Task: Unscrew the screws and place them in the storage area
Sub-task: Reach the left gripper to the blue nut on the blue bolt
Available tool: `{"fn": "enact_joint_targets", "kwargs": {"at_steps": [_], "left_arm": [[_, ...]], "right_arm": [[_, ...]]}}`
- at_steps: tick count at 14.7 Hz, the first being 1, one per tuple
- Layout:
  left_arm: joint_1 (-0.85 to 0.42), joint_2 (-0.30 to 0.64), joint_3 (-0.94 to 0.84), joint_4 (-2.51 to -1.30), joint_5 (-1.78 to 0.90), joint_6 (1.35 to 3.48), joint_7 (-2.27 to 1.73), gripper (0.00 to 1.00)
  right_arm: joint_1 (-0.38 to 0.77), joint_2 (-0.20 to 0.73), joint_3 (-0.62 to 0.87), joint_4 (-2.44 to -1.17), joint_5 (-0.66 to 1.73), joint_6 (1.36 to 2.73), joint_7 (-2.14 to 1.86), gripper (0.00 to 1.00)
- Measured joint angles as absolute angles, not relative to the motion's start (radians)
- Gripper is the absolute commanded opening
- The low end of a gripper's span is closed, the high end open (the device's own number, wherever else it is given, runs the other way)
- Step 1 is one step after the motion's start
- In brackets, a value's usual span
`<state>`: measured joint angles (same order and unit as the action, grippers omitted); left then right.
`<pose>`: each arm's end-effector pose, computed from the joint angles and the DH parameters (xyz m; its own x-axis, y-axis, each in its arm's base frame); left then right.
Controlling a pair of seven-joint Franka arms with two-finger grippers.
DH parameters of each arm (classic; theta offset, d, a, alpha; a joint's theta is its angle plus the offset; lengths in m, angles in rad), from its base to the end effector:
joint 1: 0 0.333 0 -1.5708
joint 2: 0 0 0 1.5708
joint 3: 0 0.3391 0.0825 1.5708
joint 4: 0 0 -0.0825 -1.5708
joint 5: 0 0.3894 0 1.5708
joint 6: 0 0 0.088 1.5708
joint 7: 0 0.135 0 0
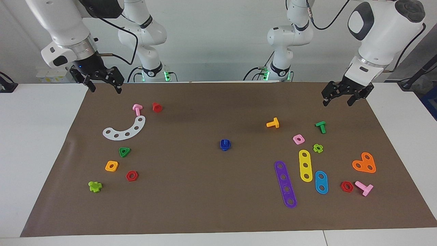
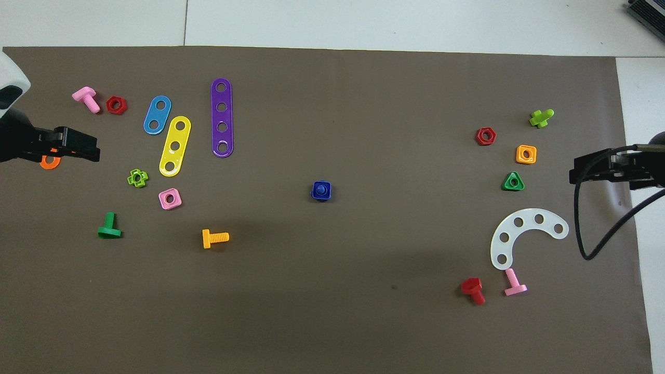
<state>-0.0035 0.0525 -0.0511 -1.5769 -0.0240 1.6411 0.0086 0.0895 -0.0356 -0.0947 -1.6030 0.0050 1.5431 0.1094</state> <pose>0.5823 -0.0342 0.5930 0.9980 -0.0614 0.0120 -0.0617 -0.9977 0.0265 0.5442 -0.0031 0.6215 0.9932 -0.1141 -0.0252 -0.1142 -0.9934 -0.0057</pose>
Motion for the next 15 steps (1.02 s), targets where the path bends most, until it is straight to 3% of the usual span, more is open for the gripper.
{"fn": "enact_joint_targets", "kwargs": {"at_steps": [8, 12, 15], "left_arm": [[-0.021, 0.052, -0.068, -1.592, -0.025, 1.681, 0.006, 1.0], [-0.182, 0.074, -0.078, -1.63, -0.025, 1.753, -0.178, 1.0], [-0.321, 0.145, -0.081, -1.638, -0.025, 1.854, -0.352, 0.99]], "right_arm": [[0.095, -0.036, -0.095, -1.603, 0.005, 1.543, 0.109, 1.0], [0.095, -0.036, -0.095, -1.603, 0.005, 1.543, 0.109, 1.0], [0.095, -0.036, -0.095, -1.603, 0.005, 1.543, 0.109, 1.0]]}}
